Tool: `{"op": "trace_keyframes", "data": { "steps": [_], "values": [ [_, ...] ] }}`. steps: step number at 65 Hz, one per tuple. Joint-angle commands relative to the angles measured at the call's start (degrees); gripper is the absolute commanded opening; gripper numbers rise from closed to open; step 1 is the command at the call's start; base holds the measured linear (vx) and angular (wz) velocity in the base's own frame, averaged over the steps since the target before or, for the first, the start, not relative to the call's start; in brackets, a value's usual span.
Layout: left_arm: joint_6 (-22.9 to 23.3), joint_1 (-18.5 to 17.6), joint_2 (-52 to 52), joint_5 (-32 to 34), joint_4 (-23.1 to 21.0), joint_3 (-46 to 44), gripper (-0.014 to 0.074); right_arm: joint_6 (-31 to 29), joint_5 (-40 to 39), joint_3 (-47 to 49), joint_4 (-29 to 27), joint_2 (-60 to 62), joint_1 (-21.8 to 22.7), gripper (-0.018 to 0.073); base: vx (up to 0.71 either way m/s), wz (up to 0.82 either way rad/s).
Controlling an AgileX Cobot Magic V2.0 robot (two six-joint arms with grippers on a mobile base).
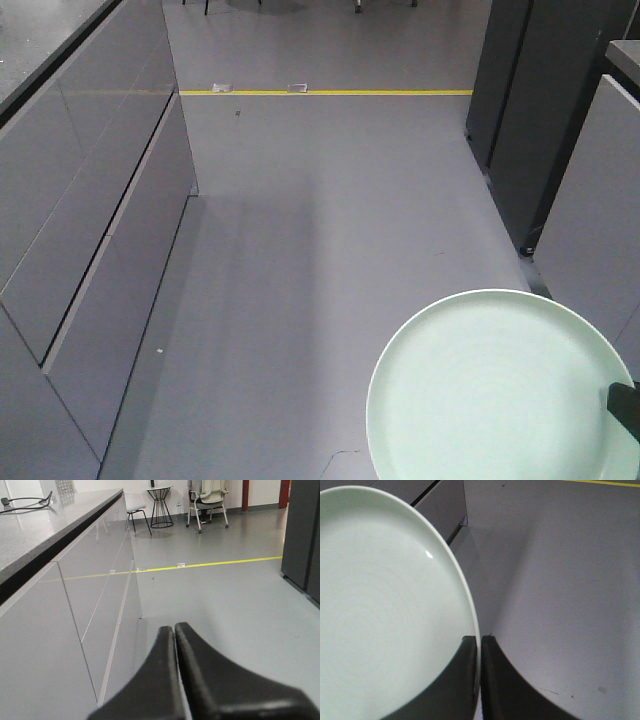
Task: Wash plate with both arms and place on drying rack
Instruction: 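Drive along the aisle toward the counter with the sink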
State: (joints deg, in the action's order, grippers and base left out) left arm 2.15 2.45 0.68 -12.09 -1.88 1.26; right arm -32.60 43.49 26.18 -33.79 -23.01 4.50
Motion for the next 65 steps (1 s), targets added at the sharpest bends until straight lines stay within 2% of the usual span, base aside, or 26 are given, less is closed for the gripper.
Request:
{"op": "trace_keyframes", "data": {
  "steps": [1,65],
  "values": [
    [0.4,0.1,0.8,4.0,-0.1,-1.2,-0.0006,-0.5,-3.5,1.5,-2.0,-0.3,0.4,-0.0001,0.18,-0.02],
    [0.4,0.1,0.8,4.0,-0.1,-1.2,-0.0006,-0.5,-3.5,1.5,-2.0,-0.3,0.4,-0.0001,0.19,-0.03]
  ]
}}
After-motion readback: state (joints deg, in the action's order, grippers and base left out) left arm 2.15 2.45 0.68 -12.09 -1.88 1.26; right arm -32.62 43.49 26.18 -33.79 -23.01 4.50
